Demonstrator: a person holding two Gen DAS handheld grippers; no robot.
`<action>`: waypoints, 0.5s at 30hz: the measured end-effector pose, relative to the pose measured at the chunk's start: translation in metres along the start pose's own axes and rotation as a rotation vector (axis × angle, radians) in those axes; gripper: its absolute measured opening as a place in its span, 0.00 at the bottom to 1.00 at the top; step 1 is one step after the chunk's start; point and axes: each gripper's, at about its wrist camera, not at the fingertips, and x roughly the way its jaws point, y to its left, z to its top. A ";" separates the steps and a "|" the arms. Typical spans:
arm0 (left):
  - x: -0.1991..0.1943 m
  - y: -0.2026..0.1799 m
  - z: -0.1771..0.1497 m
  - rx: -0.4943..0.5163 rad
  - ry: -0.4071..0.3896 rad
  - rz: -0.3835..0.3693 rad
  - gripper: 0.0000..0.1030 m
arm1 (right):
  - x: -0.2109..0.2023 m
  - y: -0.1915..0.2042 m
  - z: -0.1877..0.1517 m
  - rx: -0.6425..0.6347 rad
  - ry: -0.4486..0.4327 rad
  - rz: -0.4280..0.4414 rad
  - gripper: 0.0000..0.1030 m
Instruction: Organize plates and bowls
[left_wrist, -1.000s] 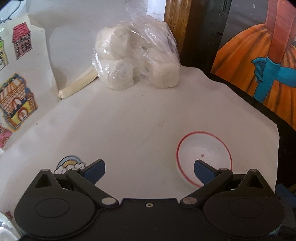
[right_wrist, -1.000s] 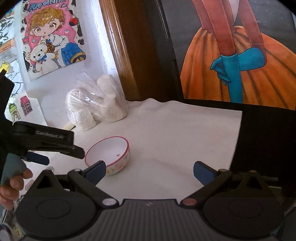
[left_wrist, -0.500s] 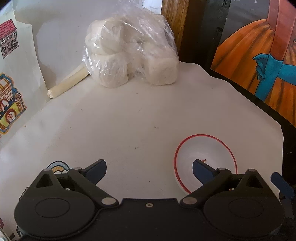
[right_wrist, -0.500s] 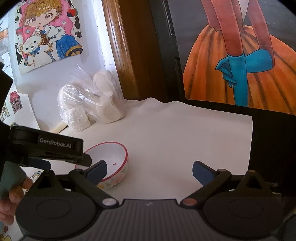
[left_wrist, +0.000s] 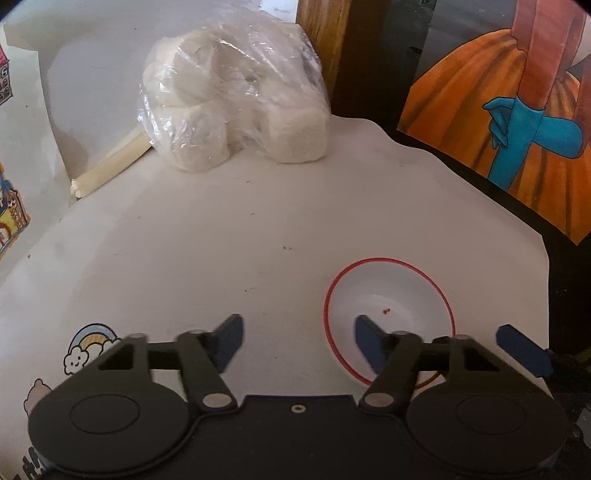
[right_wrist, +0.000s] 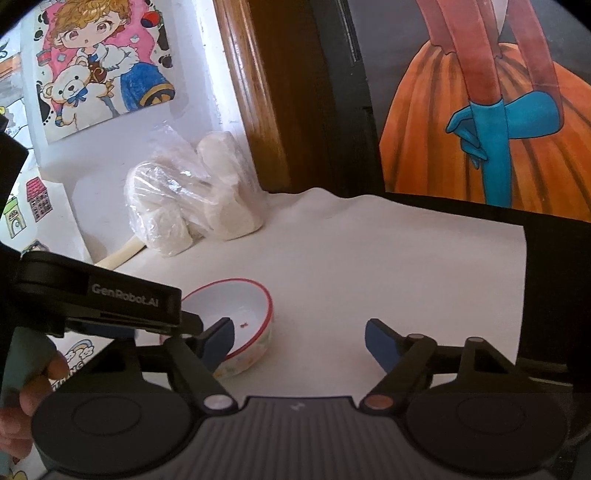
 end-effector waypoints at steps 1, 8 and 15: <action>0.000 0.000 0.000 0.002 0.002 -0.007 0.55 | 0.001 0.001 0.000 -0.002 0.003 0.003 0.76; 0.001 -0.001 0.001 0.002 0.005 -0.042 0.32 | 0.006 0.006 0.001 -0.012 0.020 0.034 0.59; -0.001 -0.005 0.000 0.015 0.003 -0.081 0.15 | 0.010 0.009 0.001 -0.005 0.036 0.076 0.39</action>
